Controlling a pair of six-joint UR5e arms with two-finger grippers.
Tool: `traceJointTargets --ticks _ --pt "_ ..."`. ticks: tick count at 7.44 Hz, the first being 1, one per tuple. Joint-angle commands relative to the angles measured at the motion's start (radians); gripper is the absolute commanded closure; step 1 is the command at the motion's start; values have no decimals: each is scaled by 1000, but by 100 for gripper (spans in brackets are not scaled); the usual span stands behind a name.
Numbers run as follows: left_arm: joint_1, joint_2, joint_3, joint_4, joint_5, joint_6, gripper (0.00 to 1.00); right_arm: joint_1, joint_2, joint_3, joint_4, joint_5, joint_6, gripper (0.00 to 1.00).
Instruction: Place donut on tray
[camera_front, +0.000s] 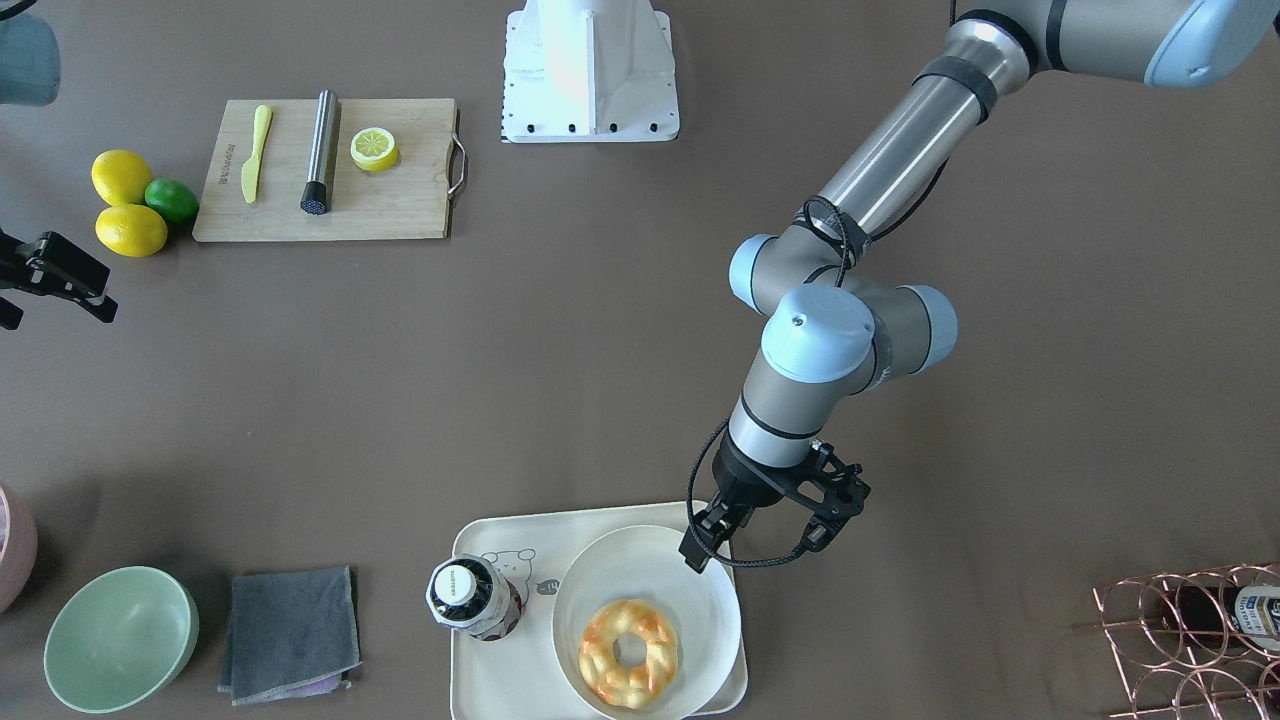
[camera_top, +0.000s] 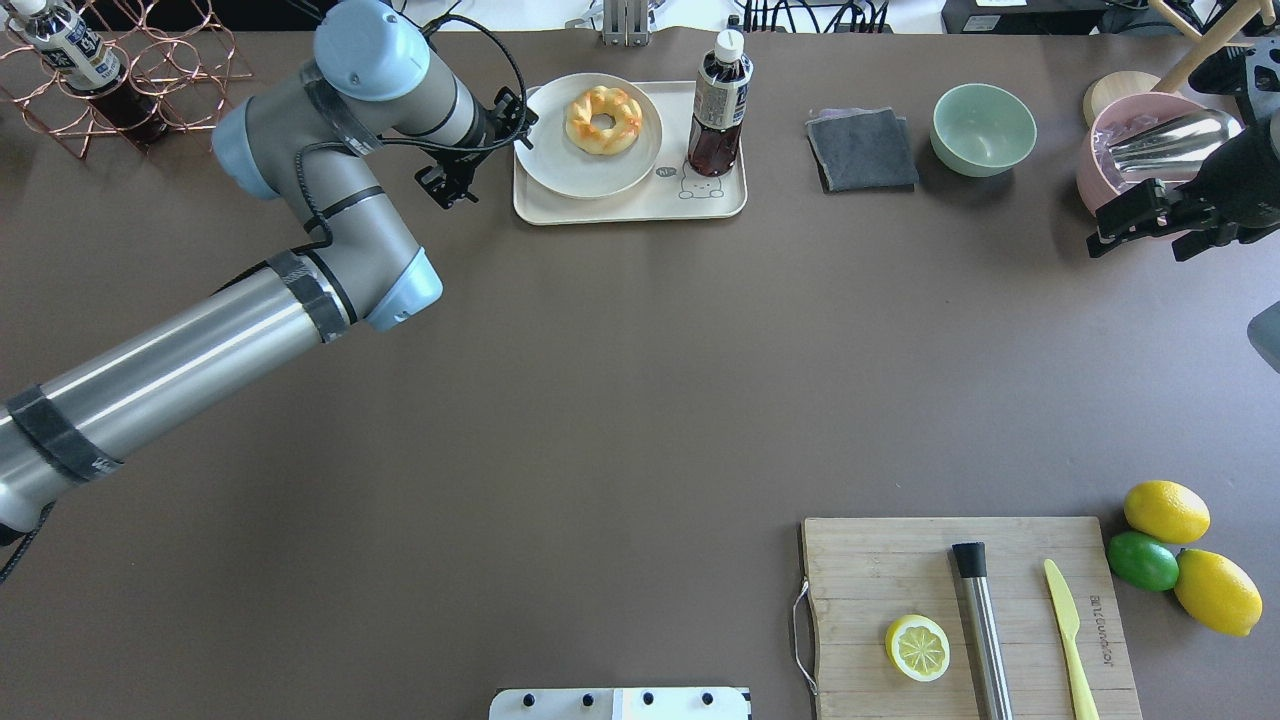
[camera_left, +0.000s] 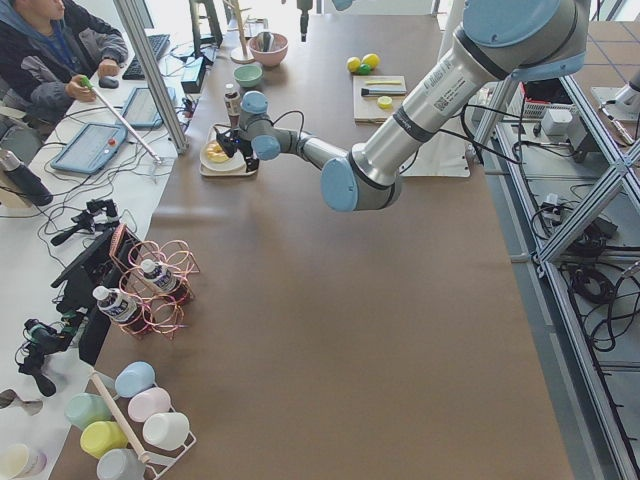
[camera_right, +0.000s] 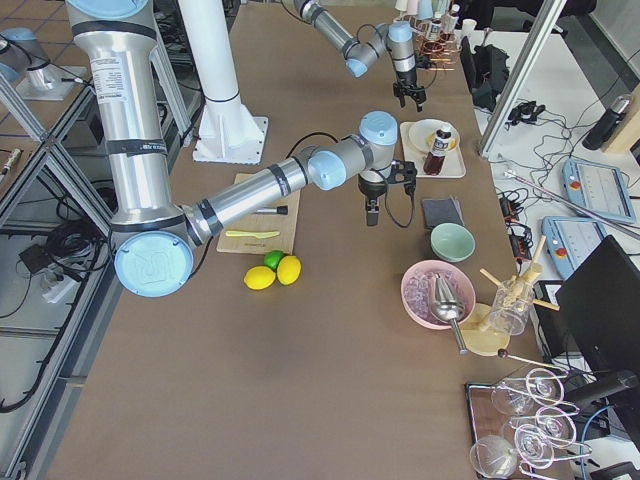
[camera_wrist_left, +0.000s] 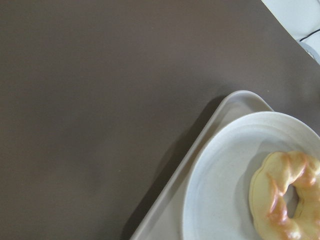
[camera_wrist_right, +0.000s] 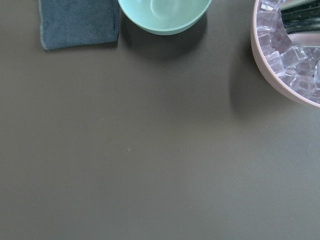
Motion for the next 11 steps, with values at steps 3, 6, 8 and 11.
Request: traceJointTargets --ticks 3,6,8,11 --pt "-119 451 -645 347 -169 574 2 16 -41 -14 0 -8 -101 0" --pt "-284 739 -835 369 -239 937 2 47 -66 -18 1 -14 -111 0" --pt "-492 896 -845 366 -337 1323 2 119 -78 -59 0 -5 -241 0" --pt "-761 1053 -799 360 -411 1774 2 166 -100 -67 -6 1 -323 0"
